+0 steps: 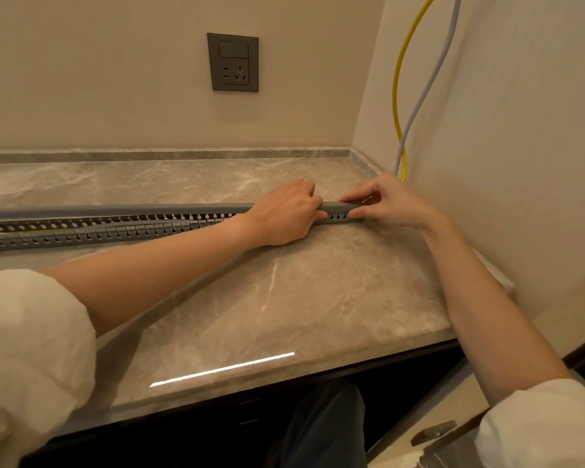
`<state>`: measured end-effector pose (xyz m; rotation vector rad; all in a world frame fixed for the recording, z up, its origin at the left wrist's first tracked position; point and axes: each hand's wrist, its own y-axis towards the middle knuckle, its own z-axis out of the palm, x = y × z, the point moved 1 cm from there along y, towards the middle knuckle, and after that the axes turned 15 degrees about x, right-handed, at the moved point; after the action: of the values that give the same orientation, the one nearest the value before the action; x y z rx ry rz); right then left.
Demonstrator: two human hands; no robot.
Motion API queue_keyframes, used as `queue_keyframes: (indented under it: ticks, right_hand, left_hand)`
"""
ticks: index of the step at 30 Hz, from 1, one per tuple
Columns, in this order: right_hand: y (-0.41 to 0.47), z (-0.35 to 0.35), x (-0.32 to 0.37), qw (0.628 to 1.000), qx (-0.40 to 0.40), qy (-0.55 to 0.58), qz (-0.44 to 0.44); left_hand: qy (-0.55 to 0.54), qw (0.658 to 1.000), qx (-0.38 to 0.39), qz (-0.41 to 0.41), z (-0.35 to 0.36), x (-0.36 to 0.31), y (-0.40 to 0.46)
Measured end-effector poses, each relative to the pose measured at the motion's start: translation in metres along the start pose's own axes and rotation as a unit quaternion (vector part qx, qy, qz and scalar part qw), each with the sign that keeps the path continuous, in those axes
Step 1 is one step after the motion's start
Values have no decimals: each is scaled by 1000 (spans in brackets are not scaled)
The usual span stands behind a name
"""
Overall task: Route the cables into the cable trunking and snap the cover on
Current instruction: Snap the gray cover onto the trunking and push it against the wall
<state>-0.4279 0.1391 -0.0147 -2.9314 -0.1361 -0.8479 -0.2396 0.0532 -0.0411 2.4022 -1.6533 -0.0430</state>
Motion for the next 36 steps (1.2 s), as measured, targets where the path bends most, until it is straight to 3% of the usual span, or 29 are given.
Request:
queue_keyframes:
  ticks: [4, 9, 14, 30, 36]
  right_hand:
    - [-4, 9, 4, 997, -19, -75, -15]
    - [1, 25, 15, 982, -3, -179, -53]
    - [-7, 35, 10, 972, -53, -222, -65]
    - [-8, 41, 15, 973, -82, -207, -61]
    - [12, 36, 18, 987, -134, -90, 10]
  left_hand:
    - [35, 999, -23, 30, 3, -1, -1]
    - [94, 993, 5, 64, -3, 1, 3]
    - [147, 987, 26, 62, -3, -2, 2]
    - [137, 988, 32, 60, -1, 15, -19]
    - [94, 994, 11, 54, -2, 12, -23]
